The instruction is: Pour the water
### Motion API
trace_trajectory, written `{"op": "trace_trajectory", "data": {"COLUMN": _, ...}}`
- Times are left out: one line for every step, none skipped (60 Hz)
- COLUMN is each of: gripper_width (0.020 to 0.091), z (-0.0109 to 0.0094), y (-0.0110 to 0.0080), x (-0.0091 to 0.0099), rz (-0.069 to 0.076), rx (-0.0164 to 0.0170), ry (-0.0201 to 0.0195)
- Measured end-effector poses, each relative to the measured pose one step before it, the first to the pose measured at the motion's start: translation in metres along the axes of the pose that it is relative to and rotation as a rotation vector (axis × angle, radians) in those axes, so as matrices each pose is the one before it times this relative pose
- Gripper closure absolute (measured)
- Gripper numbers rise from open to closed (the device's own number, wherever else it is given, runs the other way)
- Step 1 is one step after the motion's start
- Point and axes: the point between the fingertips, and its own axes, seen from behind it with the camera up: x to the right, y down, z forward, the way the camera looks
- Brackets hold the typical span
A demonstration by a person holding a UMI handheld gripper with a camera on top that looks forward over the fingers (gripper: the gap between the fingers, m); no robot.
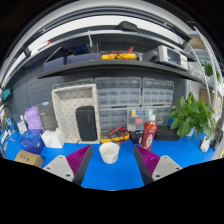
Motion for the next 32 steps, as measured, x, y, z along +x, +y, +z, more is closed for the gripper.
{"op": "trace_trajectory", "data": {"gripper_width": 0.0247, "z": -0.00291, "y": -0.0017, "x": -0.00317, "rz": -0.0058, "rx": 0.00138, "ry": -0.00269}}
{"op": "trace_trajectory", "data": {"gripper_width": 0.0248, "z": -0.00281, "y": -0.00175, "x": -0.00329, "rz": -0.005, "rx": 0.00103, "ry": -0.00311}}
{"op": "trace_trajectory", "data": {"gripper_width": 0.0248, "z": -0.00268, "y": -0.00122, "x": -0.00283, "rz": -0.0048, "rx": 0.00092, "ry": -0.0021}}
{"op": "trace_trajectory", "data": {"gripper_width": 0.0247, "z": -0.00278, "y": -0.00125, "x": -0.00265, "rz": -0.0036, "rx": 0.0006, "ry": -0.00199}}
{"op": "trace_trajectory", "data": {"gripper_width": 0.0247, "z": -0.00254, "y": -0.00145, "x": -0.00264, "rz": -0.0028, "rx": 0.00086, "ry": -0.00194}}
{"op": "trace_trajectory", "data": {"gripper_width": 0.0247, "z": -0.00275, "y": -0.00136, "x": -0.00129, "rz": -0.0029, "rx": 0.00034, "ry": -0.00518}}
{"op": "trace_trajectory", "data": {"gripper_width": 0.0246, "z": -0.00262, "y": -0.00119, "x": -0.00252, "rz": -0.0021, "rx": 0.00036, "ry": -0.0022}}
{"op": "trace_trajectory", "data": {"gripper_width": 0.0247, "z": -0.00218, "y": -0.00069, "x": -0.00215, "rz": -0.0034, "rx": 0.00069, "ry": -0.0027}}
{"op": "trace_trajectory", "data": {"gripper_width": 0.0247, "z": -0.00192, "y": -0.00037, "x": -0.00225, "rz": -0.0035, "rx": 0.00042, "ry": -0.00213}}
{"op": "trace_trajectory", "data": {"gripper_width": 0.0248, "z": -0.00173, "y": -0.00001, "x": -0.00202, "rz": -0.0041, "rx": -0.00111, "ry": -0.00245}}
{"op": "trace_trajectory", "data": {"gripper_width": 0.0246, "z": -0.00187, "y": -0.00001, "x": -0.00224, "rz": -0.0037, "rx": -0.00224, "ry": -0.00368}}
{"op": "trace_trajectory", "data": {"gripper_width": 0.0245, "z": -0.00166, "y": 0.00022, "x": -0.00248, "rz": -0.0027, "rx": -0.00272, "ry": -0.00445}}
{"op": "trace_trajectory", "data": {"gripper_width": 0.0248, "z": -0.00172, "y": 0.00032, "x": -0.00223, "rz": -0.0026, "rx": -0.00189, "ry": -0.00473}}
{"op": "trace_trajectory", "data": {"gripper_width": 0.0247, "z": -0.00082, "y": -0.0004, "x": -0.00179, "rz": -0.0035, "rx": -0.0028, "ry": -0.0053}}
{"op": "trace_trajectory", "data": {"gripper_width": 0.0246, "z": -0.00158, "y": -0.00036, "x": -0.00183, "rz": -0.0024, "rx": 0.00006, "ry": -0.00262}}
{"op": "trace_trajectory", "data": {"gripper_width": 0.0247, "z": -0.00145, "y": -0.00002, "x": -0.00226, "rz": -0.0016, "rx": -0.00079, "ry": -0.00123}}
{"op": "trace_trajectory", "data": {"gripper_width": 0.0247, "z": -0.00085, "y": 0.0001, "x": -0.0011, "rz": -0.0018, "rx": -0.00118, "ry": -0.00139}}
{"op": "trace_trajectory", "data": {"gripper_width": 0.0247, "z": -0.00092, "y": 0.00026, "x": -0.00108, "rz": -0.0017, "rx": -0.00028, "ry": -0.00093}}
{"op": "trace_trajectory", "data": {"gripper_width": 0.0245, "z": -0.00091, "y": -0.00006, "x": -0.00109, "rz": -0.0015, "rx": 0.00017, "ry": -0.00037}}
{"op": "trace_trajectory", "data": {"gripper_width": 0.0245, "z": -0.00113, "y": -0.00023, "x": -0.00093, "rz": -0.0013, "rx": 0.00017, "ry": 0.00036}}
{"op": "trace_trajectory", "data": {"gripper_width": 0.0245, "z": -0.00088, "y": -0.00017, "x": -0.00097, "rz": 0.0, "rx": 0.00072, "ry": 0.00075}}
{"op": "trace_trajectory", "data": {"gripper_width": 0.0244, "z": -0.0008, "y": -0.00084, "x": -0.0003, "rz": 0.0004, "rx": -0.00041, "ry": 0.00101}}
{"op": "trace_trajectory", "data": {"gripper_width": 0.0247, "z": -0.00086, "y": -0.00001, "x": -0.00096, "rz": 0.0017, "rx": 0.00119, "ry": -0.00039}}
{"op": "trace_trajectory", "data": {"gripper_width": 0.0248, "z": -0.0005, "y": -0.00028, "x": -0.00086, "rz": 0.0028, "rx": 0.00294, "ry": -0.0014}}
{"op": "trace_trajectory", "data": {"gripper_width": 0.0251, "z": -0.00069, "y": -0.00058, "x": -0.00105, "rz": 0.0031, "rx": 0.00369, "ry": -0.00206}}
{"op": "trace_trajectory", "data": {"gripper_width": 0.0253, "z": -0.00056, "y": -0.00096, "x": -0.00095, "rz": 0.003, "rx": 0.00316, "ry": -0.00204}}
{"op": "trace_trajectory", "data": {"gripper_width": 0.0254, "z": -0.00054, "y": -0.00076, "x": -0.00109, "rz": 0.0035, "rx": 0.00341, "ry": -0.00211}}
{"op": "trace_trajectory", "data": {"gripper_width": 0.0256, "z": -0.00016, "y": -0.00089, "x": -0.00115, "rz": 0.0032, "rx": 0.00269, "ry": -0.00232}}
{"op": "trace_trajectory", "data": {"gripper_width": 0.0256, "z": -0.00037, "y": -0.00127, "x": -0.00181, "rz": 0.0034, "rx": 0.00147, "ry": -0.00129}}
{"op": "trace_trajectory", "data": {"gripper_width": 0.0255, "z": -0.00034, "y": -0.00069, "x": -0.00111, "rz": 0.0027, "rx": 0.00114, "ry": -0.00238}}
{"op": "trace_trajectory", "data": {"gripper_width": 0.0255, "z": -0.00017, "y": -0.00029, "x": -0.00085, "rz": 0.0015, "rx": 0.00028, "ry": -0.00199}}
{"op": "trace_trajectory", "data": {"gripper_width": 0.0255, "z": -0.00017, "y": -0.00017, "x": -0.00055, "rz": 0.0002, "rx": -0.00025, "ry": -0.00064}}
